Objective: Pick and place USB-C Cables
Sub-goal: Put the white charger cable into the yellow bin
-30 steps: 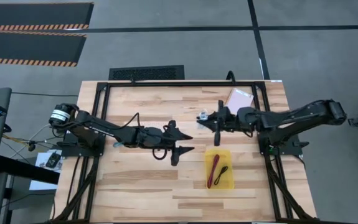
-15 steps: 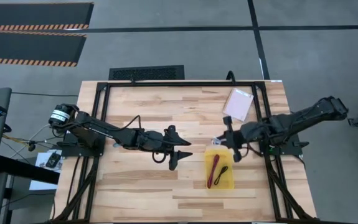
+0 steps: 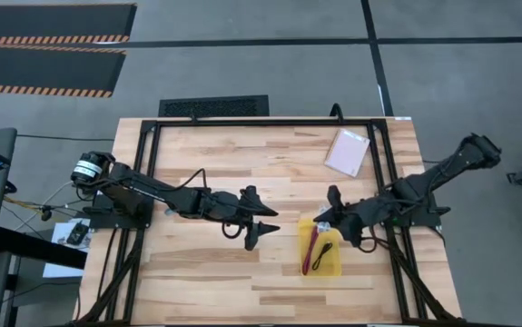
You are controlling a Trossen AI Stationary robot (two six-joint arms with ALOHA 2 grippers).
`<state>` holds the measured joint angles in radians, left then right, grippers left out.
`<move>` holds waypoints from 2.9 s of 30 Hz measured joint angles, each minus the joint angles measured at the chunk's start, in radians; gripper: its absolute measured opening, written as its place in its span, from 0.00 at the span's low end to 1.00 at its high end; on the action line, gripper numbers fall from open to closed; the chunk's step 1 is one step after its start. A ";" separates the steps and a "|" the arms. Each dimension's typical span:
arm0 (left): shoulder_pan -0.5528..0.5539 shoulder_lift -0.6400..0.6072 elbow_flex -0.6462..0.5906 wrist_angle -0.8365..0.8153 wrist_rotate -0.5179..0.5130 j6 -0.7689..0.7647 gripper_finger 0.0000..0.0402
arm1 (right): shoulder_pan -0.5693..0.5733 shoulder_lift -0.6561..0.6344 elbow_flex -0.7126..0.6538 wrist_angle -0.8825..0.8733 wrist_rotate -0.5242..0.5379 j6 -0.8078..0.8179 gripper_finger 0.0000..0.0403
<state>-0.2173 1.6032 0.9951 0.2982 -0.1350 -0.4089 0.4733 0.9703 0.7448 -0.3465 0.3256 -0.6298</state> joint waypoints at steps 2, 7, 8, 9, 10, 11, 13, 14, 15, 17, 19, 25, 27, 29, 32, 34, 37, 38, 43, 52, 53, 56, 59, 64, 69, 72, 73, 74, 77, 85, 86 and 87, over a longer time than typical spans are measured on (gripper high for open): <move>0.000 0.000 0.000 -0.002 0.000 -0.004 0.52 | 0.015 0.000 0.000 -0.005 0.000 0.000 0.07; 0.000 0.000 0.000 -0.020 -0.001 -0.004 0.52 | 0.049 0.030 0.001 -0.025 -0.001 0.000 0.09; 0.000 0.000 0.000 -0.019 -0.001 -0.004 0.52 | 0.056 0.043 0.000 -0.034 -0.003 0.000 0.08; 0.000 0.000 0.000 -0.019 -0.004 -0.004 0.52 | 0.063 0.057 0.000 -0.041 -0.006 0.000 0.08; 0.000 0.000 0.000 -0.020 -0.009 -0.004 0.52 | 0.067 0.076 0.000 -0.042 -0.007 0.000 0.07; 0.000 0.000 0.000 -0.022 -0.012 -0.004 0.52 | 0.072 0.096 0.000 -0.046 -0.008 -0.002 0.07; 0.000 0.000 0.000 -0.025 -0.022 -0.004 0.52 | 0.077 0.139 0.000 -0.067 -0.008 -0.008 0.08; 0.000 0.000 0.000 -0.026 -0.028 -0.004 0.52 | 0.079 0.160 0.000 -0.068 -0.008 -0.010 0.08; 0.000 0.000 0.000 -0.028 -0.029 -0.004 0.52 | 0.083 0.177 0.002 -0.069 -0.008 -0.009 0.09; 0.000 0.000 0.000 -0.033 -0.029 -0.004 0.52 | 0.092 0.219 0.024 -0.096 -0.009 -0.010 0.09; 0.000 0.000 0.000 -0.045 -0.030 -0.010 0.52 | 0.101 0.255 0.058 -0.139 -0.009 -0.010 0.09; 0.000 0.000 0.000 -0.081 -0.029 -0.022 0.52 | 0.117 0.359 0.171 -0.285 -0.044 -0.007 0.08; 0.000 0.000 0.000 -0.081 -0.030 -0.022 0.52 | 0.118 0.394 0.192 -0.289 -0.077 -0.007 0.09; 0.000 0.000 0.000 -0.082 -0.030 -0.022 0.52 | 0.123 0.428 0.208 -0.294 -0.097 -0.007 0.10; 0.000 0.000 0.000 -0.084 -0.030 -0.022 0.52 | 0.123 0.478 0.219 -0.302 -0.110 -0.007 0.09; 0.000 0.000 0.000 -0.087 -0.030 -0.022 0.52 | 0.123 0.509 0.221 -0.308 -0.130 -0.007 0.09; 0.000 0.000 0.000 -0.097 -0.030 -0.022 0.52 | 0.123 0.551 0.221 -0.320 -0.145 -0.008 0.09; 0.000 0.000 0.000 -0.103 -0.030 -0.022 0.52 | 0.123 0.564 0.221 -0.317 -0.145 -0.008 0.10; 0.000 0.000 0.000 -0.109 -0.030 -0.019 0.52 | 0.122 0.600 0.221 -0.323 -0.146 -0.014 0.11; 0.001 0.000 0.000 -0.109 -0.037 -0.015 0.52 | 0.118 0.676 0.221 -0.330 -0.197 -0.033 0.11; 0.001 0.000 0.000 -0.109 -0.038 -0.015 0.52 | 0.115 0.685 0.221 -0.329 -0.197 -0.033 0.11; 0.001 0.000 0.000 -0.109 -0.038 -0.015 0.52 | 0.106 0.709 0.221 -0.329 -0.196 -0.034 0.11; 0.001 0.000 0.000 -0.109 -0.037 -0.015 0.52 | 0.093 0.718 0.223 -0.328 -0.194 -0.034 0.11; 0.001 0.000 0.000 -0.109 -0.038 -0.014 0.52 | 0.072 0.704 0.222 -0.337 -0.194 -0.033 0.11; 0.001 0.000 0.000 -0.113 -0.058 -0.014 0.52 | 0.066 0.664 0.221 -0.352 -0.194 -0.033 0.11; 0.001 0.000 0.000 -0.120 -0.063 -0.014 0.52 | 0.067 0.652 0.221 -0.350 -0.194 -0.033 0.11; 0.001 0.000 0.000 -0.122 -0.064 -0.014 0.52 | 0.067 0.652 0.221 -0.351 -0.195 -0.027 0.11; 0.001 0.000 0.000 -0.125 -0.064 -0.014 0.52 | 0.067 0.653 0.221 -0.350 -0.197 -0.026 0.11; 0.001 0.000 -0.001 -0.126 -0.064 -0.014 0.52 | 0.064 0.654 0.214 -0.341 -0.197 -0.026 0.11; 0.001 0.000 -0.001 -0.128 -0.064 -0.014 0.52 | 0.024 0.655 0.207 -0.321 -0.247 0.007 0.11; 0.001 0.000 -0.001 -0.128 -0.064 -0.014 0.52 | 0.024 0.655 0.207 -0.318 -0.258 0.004 0.11; 0.001 0.000 -0.001 -0.128 -0.064 -0.014 0.52 | 0.024 0.655 0.207 -0.318 -0.259 0.004 0.11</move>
<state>-0.2165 1.6028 0.9943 0.1703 -0.1986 -0.4229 0.4976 1.6249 0.9520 -0.6642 0.0662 -0.6258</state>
